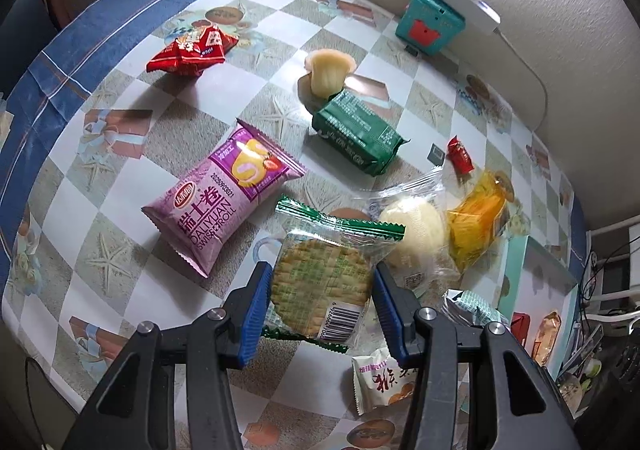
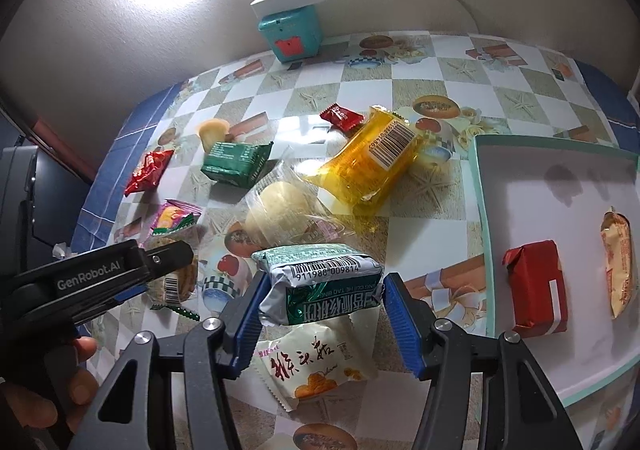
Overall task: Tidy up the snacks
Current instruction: 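Carry the cracker pack and green-white pack over the white tray with both tools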
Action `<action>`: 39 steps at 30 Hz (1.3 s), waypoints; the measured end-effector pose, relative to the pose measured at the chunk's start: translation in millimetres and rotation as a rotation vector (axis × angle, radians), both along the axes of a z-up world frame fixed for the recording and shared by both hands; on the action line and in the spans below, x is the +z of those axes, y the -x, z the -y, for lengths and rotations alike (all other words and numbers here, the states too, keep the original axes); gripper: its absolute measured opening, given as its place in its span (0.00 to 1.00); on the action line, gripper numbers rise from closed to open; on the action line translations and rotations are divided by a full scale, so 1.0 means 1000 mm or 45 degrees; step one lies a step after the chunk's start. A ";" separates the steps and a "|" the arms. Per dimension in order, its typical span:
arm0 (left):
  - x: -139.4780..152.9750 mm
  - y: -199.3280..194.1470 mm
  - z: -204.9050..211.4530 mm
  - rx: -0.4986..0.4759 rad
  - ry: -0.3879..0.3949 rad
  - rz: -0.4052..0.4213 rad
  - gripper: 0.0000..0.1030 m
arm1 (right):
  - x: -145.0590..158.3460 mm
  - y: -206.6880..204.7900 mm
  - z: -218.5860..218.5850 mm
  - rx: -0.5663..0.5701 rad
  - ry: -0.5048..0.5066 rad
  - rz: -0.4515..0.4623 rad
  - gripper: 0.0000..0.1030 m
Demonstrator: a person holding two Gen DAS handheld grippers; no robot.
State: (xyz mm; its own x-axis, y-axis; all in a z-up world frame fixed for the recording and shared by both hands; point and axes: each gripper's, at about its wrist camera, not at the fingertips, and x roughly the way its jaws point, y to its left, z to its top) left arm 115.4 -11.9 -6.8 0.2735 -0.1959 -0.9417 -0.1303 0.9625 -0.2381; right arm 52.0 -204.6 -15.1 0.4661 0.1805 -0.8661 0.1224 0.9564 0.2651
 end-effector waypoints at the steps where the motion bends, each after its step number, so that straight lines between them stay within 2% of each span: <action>1: 0.002 0.001 -0.001 0.001 0.001 0.005 0.50 | 0.001 0.000 0.001 0.001 -0.004 0.004 0.59; 12: 0.012 0.003 0.004 0.006 0.011 0.040 0.50 | 0.014 0.004 0.010 -0.022 -0.026 0.033 0.59; 22: 0.022 0.005 0.023 -0.033 0.038 0.081 0.50 | 0.027 0.008 0.038 -0.104 -0.083 0.069 0.59; 30: 0.026 0.011 0.068 -0.143 0.026 0.102 0.51 | 0.042 0.019 0.087 -0.262 -0.083 0.109 0.59; 39: 0.030 0.020 0.126 -0.286 0.018 0.131 0.50 | 0.049 0.046 0.163 -0.469 -0.178 0.159 0.59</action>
State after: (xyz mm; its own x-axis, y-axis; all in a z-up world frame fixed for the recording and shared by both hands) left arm 95.7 -137.7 23.6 0.3161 -0.2755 -0.9078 0.1120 0.9611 -0.2526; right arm 6.4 -367.3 33.7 0.6214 0.0940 -0.7778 0.4083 0.8084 0.4239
